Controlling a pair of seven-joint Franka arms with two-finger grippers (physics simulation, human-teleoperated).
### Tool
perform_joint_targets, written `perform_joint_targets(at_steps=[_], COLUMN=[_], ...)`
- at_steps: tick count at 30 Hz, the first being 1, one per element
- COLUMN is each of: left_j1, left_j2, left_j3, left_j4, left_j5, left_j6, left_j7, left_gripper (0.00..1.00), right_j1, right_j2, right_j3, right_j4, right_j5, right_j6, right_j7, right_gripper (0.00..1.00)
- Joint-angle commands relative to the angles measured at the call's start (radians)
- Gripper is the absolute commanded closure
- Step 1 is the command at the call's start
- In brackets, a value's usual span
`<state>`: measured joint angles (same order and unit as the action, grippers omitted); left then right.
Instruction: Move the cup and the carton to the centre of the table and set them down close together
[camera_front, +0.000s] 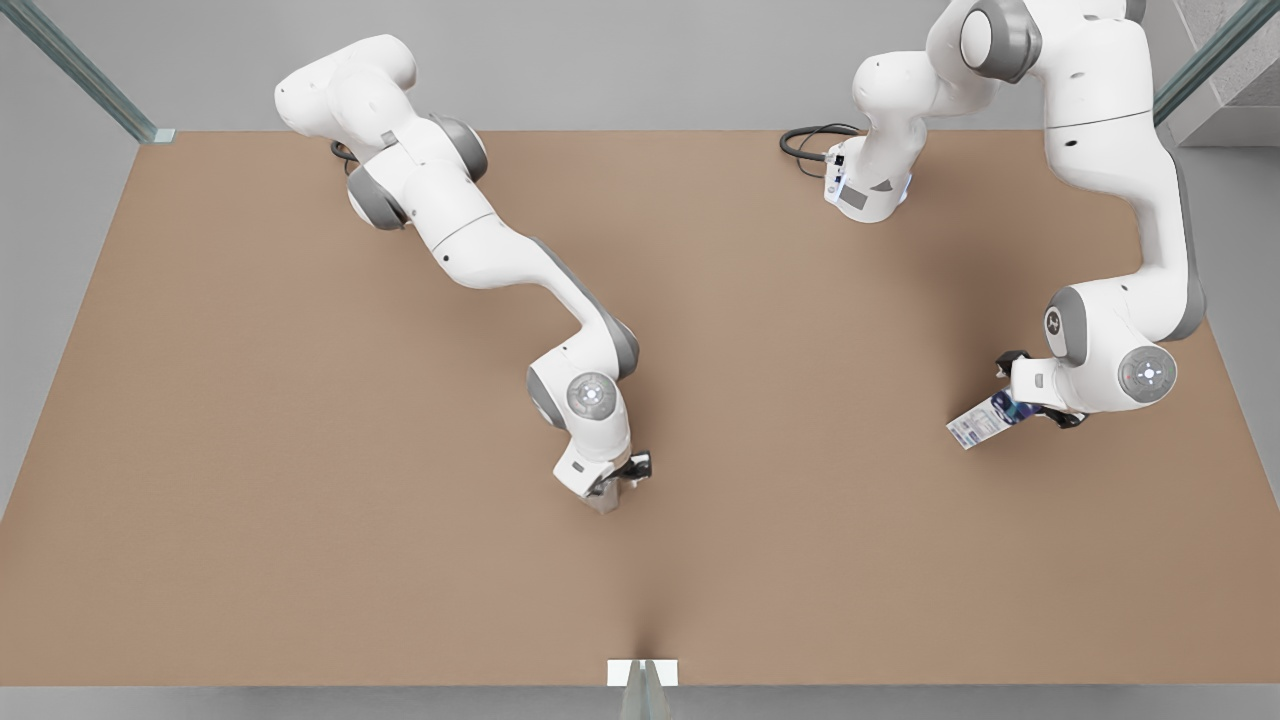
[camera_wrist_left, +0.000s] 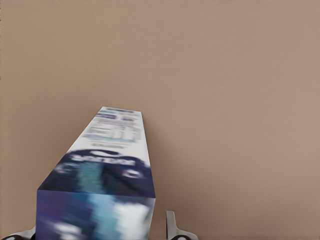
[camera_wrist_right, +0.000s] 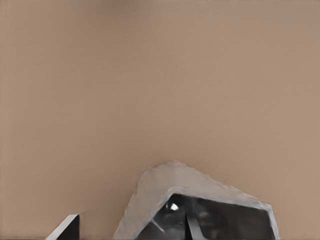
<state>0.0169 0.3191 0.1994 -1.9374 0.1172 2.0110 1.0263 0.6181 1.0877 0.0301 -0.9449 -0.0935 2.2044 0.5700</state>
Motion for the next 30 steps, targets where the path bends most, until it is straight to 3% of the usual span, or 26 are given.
perform_joint_targets(at_steps=[1, 6, 8, 10, 30], left_j1=[0.0, 0.0, 0.002, 0.0, -0.021], left_j2=[0.0, 0.001, 0.001, 0.008, -0.072], left_j3=[0.0, 0.002, 0.002, 0.002, 0.014], left_j4=[0.0, 0.0, 0.0, 0.002, 0.002], left_j5=[0.001, 0.001, 0.001, 0.001, 0.001], left_j6=[0.0, 0.0, 0.0, 0.0, -0.029], left_j7=[0.001, 0.0, -0.003, -0.006, -0.078], left_gripper=[0.0, 0.0, 0.29, 0.38, 0.38], right_j1=[0.0, -0.001, 0.0, -0.001, -0.006], right_j2=[0.0, 0.009, 0.011, 0.011, -0.019], right_j3=[-0.001, 0.016, 0.016, 0.016, 0.053], right_j4=[0.0, 0.0, 0.001, 0.0, 0.018], right_j5=[0.005, 0.009, 0.034, 0.034, 0.08], right_j6=[0.0, 0.072, 0.08, 0.08, -0.034], right_j7=[-0.002, -0.002, -0.005, -0.009, -0.007], right_gripper=[0.0, 0.0, 0.0, 0.0, 0.0])
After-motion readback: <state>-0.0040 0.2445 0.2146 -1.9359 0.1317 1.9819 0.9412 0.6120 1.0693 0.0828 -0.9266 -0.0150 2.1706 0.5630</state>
